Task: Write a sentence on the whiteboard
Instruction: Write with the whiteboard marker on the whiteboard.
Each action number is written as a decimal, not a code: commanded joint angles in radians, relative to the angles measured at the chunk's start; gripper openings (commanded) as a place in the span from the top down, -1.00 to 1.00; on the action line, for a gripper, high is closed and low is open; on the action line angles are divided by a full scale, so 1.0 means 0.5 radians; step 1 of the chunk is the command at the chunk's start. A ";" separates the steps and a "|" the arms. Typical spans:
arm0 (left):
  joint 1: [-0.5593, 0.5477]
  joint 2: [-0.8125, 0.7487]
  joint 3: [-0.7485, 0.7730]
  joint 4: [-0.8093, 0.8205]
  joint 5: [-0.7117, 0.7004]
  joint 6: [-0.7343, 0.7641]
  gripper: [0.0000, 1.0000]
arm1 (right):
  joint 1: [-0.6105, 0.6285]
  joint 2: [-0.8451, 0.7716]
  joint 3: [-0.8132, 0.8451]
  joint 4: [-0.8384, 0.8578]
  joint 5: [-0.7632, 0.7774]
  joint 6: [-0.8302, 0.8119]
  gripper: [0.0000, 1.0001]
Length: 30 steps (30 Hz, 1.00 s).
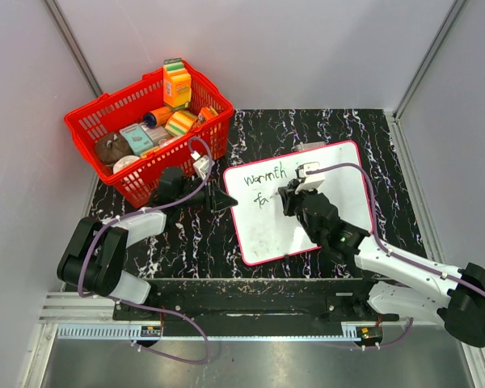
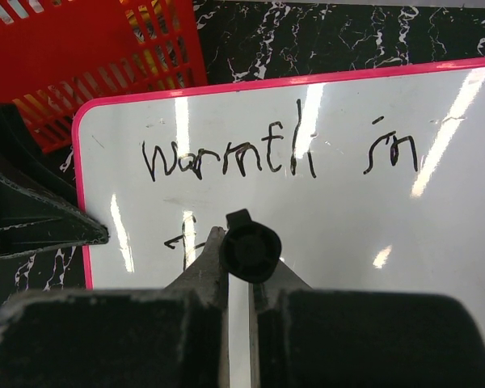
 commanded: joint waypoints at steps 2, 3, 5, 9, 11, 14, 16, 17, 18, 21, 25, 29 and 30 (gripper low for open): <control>-0.043 -0.007 0.025 -0.050 -0.106 0.244 1.00 | -0.021 0.006 0.094 0.117 -0.048 -0.011 1.00; -0.043 -0.010 0.025 -0.050 -0.106 0.244 1.00 | -0.024 0.012 0.094 0.117 -0.058 -0.014 1.00; -0.043 -0.007 0.025 -0.050 -0.103 0.244 1.00 | -0.024 0.030 0.094 0.117 -0.061 -0.008 1.00; -0.043 -0.007 0.025 -0.050 -0.106 0.244 1.00 | -0.027 0.040 0.069 0.108 -0.082 0.001 1.00; -0.043 -0.007 0.025 -0.050 -0.103 0.244 1.00 | -0.027 0.037 0.060 0.092 -0.091 0.017 1.00; -0.043 -0.007 0.028 -0.050 -0.100 0.241 1.00 | -0.027 0.015 0.036 0.055 -0.101 0.038 1.00; -0.043 -0.004 0.028 -0.047 -0.103 0.241 1.00 | -0.027 -0.003 0.014 0.034 -0.113 0.050 1.00; -0.043 -0.001 0.028 -0.047 -0.103 0.241 1.00 | -0.027 -0.012 0.002 0.025 -0.116 0.063 1.00; -0.043 -0.004 0.028 -0.047 -0.100 0.241 1.00 | -0.027 -0.022 -0.004 0.010 -0.128 0.072 1.00; -0.043 -0.007 0.025 -0.044 -0.100 0.244 1.00 | -0.027 -0.034 -0.029 -0.009 -0.156 0.099 1.00; -0.043 -0.004 0.025 -0.044 -0.100 0.241 1.00 | -0.027 -0.046 -0.056 -0.024 -0.183 0.130 1.00; -0.043 -0.004 0.025 -0.044 -0.097 0.241 1.00 | -0.024 -0.058 -0.072 -0.034 -0.187 0.146 1.00; -0.043 -0.004 0.025 -0.044 -0.097 0.244 1.00 | -0.027 -0.061 -0.072 -0.034 -0.180 0.149 1.00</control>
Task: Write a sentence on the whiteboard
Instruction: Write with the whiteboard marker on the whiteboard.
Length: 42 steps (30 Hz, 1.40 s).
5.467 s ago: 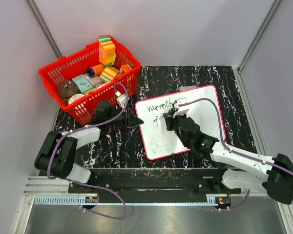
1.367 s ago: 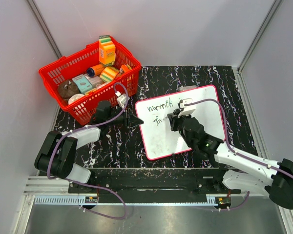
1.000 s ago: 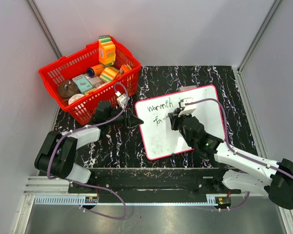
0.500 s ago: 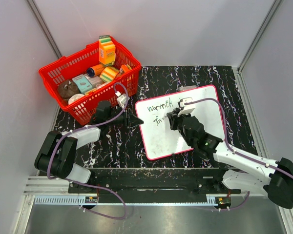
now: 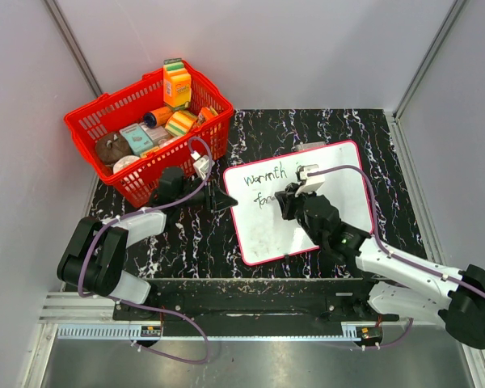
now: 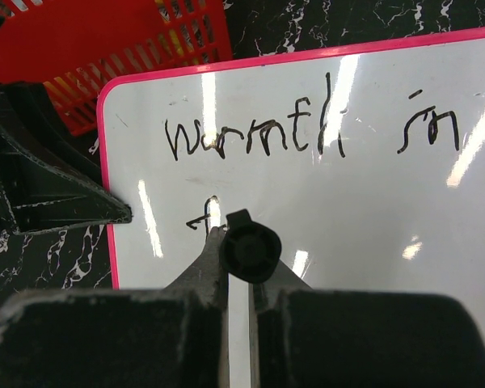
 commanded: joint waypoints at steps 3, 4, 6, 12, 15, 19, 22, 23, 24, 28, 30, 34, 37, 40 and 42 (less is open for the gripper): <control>-0.046 -0.004 0.025 -0.043 -0.097 0.240 1.00 | -0.017 -0.026 -0.012 -0.007 0.009 0.029 1.00; -0.043 -0.004 0.025 -0.043 -0.100 0.240 1.00 | -0.014 -0.023 -0.012 -0.004 0.021 0.026 1.00; -0.043 -0.004 0.025 -0.043 -0.097 0.243 1.00 | -0.017 -0.011 0.006 0.018 0.064 0.017 1.00; -0.043 -0.004 0.025 -0.043 -0.097 0.240 1.00 | -0.023 0.035 0.067 0.067 0.156 -0.017 1.00; -0.043 -0.004 0.025 -0.043 -0.100 0.240 1.00 | -0.032 0.050 0.089 0.085 0.178 -0.023 1.00; -0.043 -0.007 0.025 -0.043 -0.100 0.240 1.00 | -0.051 0.063 0.101 0.119 0.187 -0.033 1.00; -0.046 -0.007 0.025 -0.046 -0.100 0.240 1.00 | -0.063 0.066 0.110 0.128 0.181 -0.051 1.00; -0.043 -0.007 0.025 -0.046 -0.100 0.240 1.00 | -0.069 0.066 0.110 0.125 0.184 -0.054 1.00; -0.043 -0.007 0.025 -0.046 -0.100 0.240 1.00 | -0.072 0.066 0.110 0.125 0.187 -0.051 1.00; -0.043 -0.007 0.025 -0.046 -0.097 0.240 1.00 | -0.081 0.053 0.092 0.101 0.181 -0.045 1.00; -0.043 -0.004 0.025 -0.046 -0.097 0.243 1.00 | -0.085 0.044 0.086 0.073 0.172 -0.039 1.00; -0.043 -0.007 0.025 -0.046 -0.097 0.243 1.00 | -0.085 -0.002 0.058 0.027 0.141 -0.023 1.00; -0.043 -0.007 0.025 -0.046 -0.100 0.243 1.00 | -0.085 -0.035 0.028 -0.001 0.113 -0.011 1.00; -0.046 -0.007 0.025 -0.049 -0.103 0.243 1.00 | -0.085 -0.054 0.003 -0.025 0.095 -0.002 1.00; -0.043 -0.007 0.025 -0.049 -0.100 0.243 1.00 | -0.088 -0.060 -0.009 -0.028 0.080 -0.002 1.00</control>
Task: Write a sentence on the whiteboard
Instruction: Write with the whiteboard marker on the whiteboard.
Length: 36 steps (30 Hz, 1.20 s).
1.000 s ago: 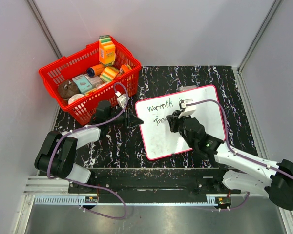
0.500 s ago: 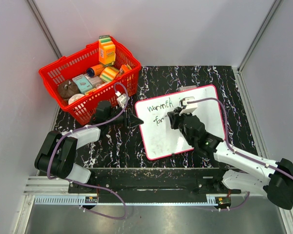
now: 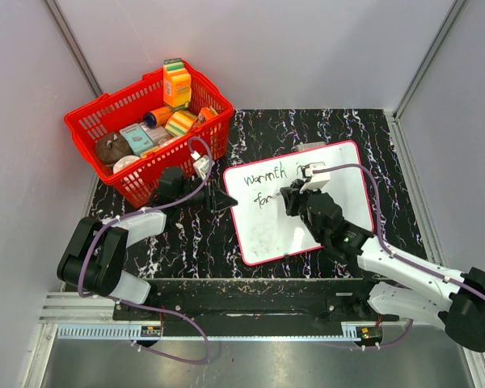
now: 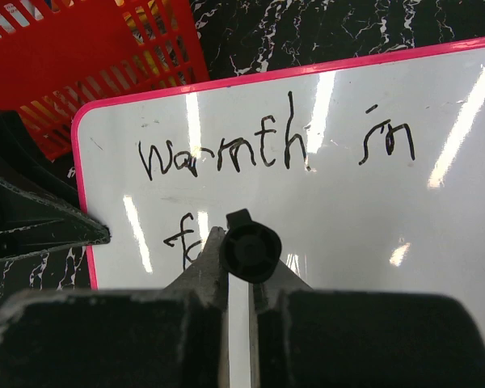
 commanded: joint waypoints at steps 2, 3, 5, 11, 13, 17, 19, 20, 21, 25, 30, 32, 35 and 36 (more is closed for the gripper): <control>-0.043 -0.007 0.025 -0.049 -0.100 0.246 1.00 | -0.018 -0.047 -0.025 -0.035 -0.015 0.008 1.00; -0.043 -0.007 0.025 -0.049 -0.103 0.243 1.00 | -0.018 -0.044 -0.028 -0.035 -0.036 0.005 1.00; -0.043 -0.004 0.025 -0.049 -0.103 0.243 1.00 | -0.018 -0.038 -0.031 -0.038 -0.058 0.017 1.00; -0.043 -0.007 0.025 -0.049 -0.103 0.243 1.00 | -0.018 -0.023 -0.043 -0.051 -0.098 0.036 1.00; -0.043 -0.007 0.028 -0.052 -0.100 0.246 1.00 | -0.018 -0.023 -0.046 -0.054 -0.101 0.036 1.00; -0.043 -0.007 0.028 -0.052 -0.103 0.243 1.00 | -0.018 -0.026 -0.040 -0.047 -0.074 0.020 1.00; -0.043 -0.007 0.028 -0.052 -0.103 0.243 1.00 | -0.018 -0.023 -0.022 -0.041 -0.028 0.014 1.00; -0.043 -0.007 0.028 -0.052 -0.103 0.243 1.00 | -0.018 -0.020 -0.006 -0.038 -0.009 0.002 1.00; -0.046 -0.007 0.028 -0.052 -0.103 0.243 1.00 | -0.018 -0.017 0.003 -0.035 0.027 0.002 1.00; -0.043 -0.007 0.028 -0.052 -0.103 0.243 1.00 | -0.021 0.023 0.049 -0.011 0.092 -0.020 1.00; -0.043 -0.007 0.028 -0.052 -0.103 0.243 1.00 | -0.033 0.066 0.092 0.029 0.114 -0.038 1.00; -0.043 -0.004 0.028 -0.049 -0.103 0.243 1.00 | -0.040 0.066 0.101 0.041 0.117 -0.047 1.00; -0.043 -0.007 0.028 -0.049 -0.103 0.243 1.00 | -0.049 0.076 0.110 0.045 0.117 -0.053 1.00; -0.043 -0.007 0.028 -0.049 -0.100 0.243 1.00 | -0.052 0.072 0.110 0.045 0.123 -0.053 1.00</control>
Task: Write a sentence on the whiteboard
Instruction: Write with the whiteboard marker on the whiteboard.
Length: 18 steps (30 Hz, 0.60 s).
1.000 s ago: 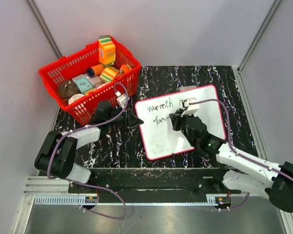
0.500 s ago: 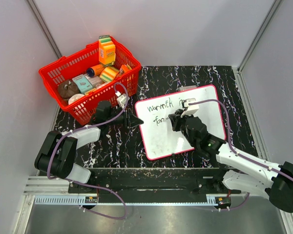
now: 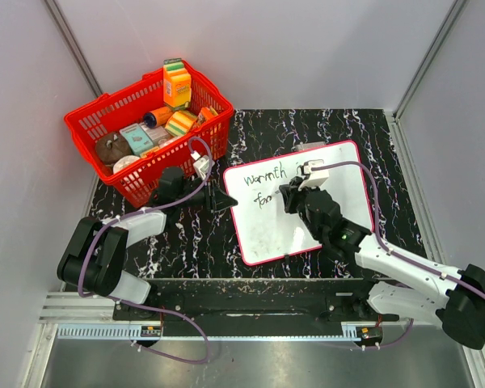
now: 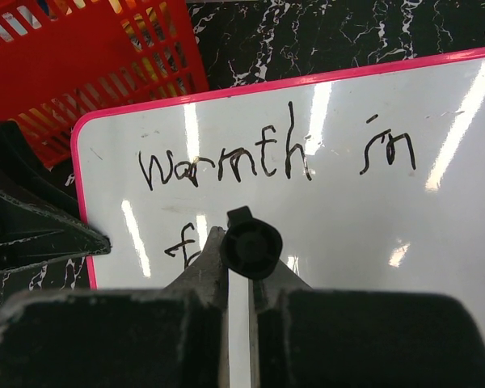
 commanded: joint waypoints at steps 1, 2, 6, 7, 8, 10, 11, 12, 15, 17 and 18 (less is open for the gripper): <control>-0.046 -0.007 0.028 -0.047 -0.099 0.242 1.00 | -0.037 0.024 0.072 0.030 0.119 -0.059 1.00; -0.043 -0.007 0.028 -0.047 -0.099 0.245 1.00 | -0.040 0.021 0.066 0.030 0.116 -0.056 1.00; -0.043 -0.007 0.028 -0.047 -0.099 0.242 1.00 | -0.043 -0.004 0.048 -0.004 0.107 -0.050 1.00; -0.043 -0.007 0.028 -0.044 -0.099 0.242 1.00 | -0.043 -0.004 0.042 -0.013 0.107 -0.043 1.00; -0.043 -0.007 0.028 -0.044 -0.099 0.242 1.00 | -0.043 -0.016 0.033 -0.019 0.110 -0.040 1.00; -0.043 -0.007 0.028 -0.044 -0.099 0.242 1.00 | -0.043 -0.038 0.020 -0.040 0.107 -0.037 1.00; -0.043 -0.007 0.028 -0.044 -0.099 0.242 1.00 | -0.043 -0.044 0.008 -0.050 0.104 -0.034 1.00; -0.043 -0.004 0.028 -0.044 -0.099 0.242 1.00 | -0.043 -0.059 0.002 -0.068 0.095 -0.034 1.00; -0.043 -0.004 0.028 -0.044 -0.099 0.242 1.00 | -0.043 -0.090 -0.020 -0.099 0.095 -0.022 1.00; -0.043 -0.004 0.028 -0.044 -0.099 0.242 1.00 | -0.043 -0.105 -0.035 -0.111 0.076 -0.007 1.00; -0.043 -0.004 0.028 -0.044 -0.099 0.242 1.00 | -0.043 -0.114 -0.041 -0.120 0.067 0.000 1.00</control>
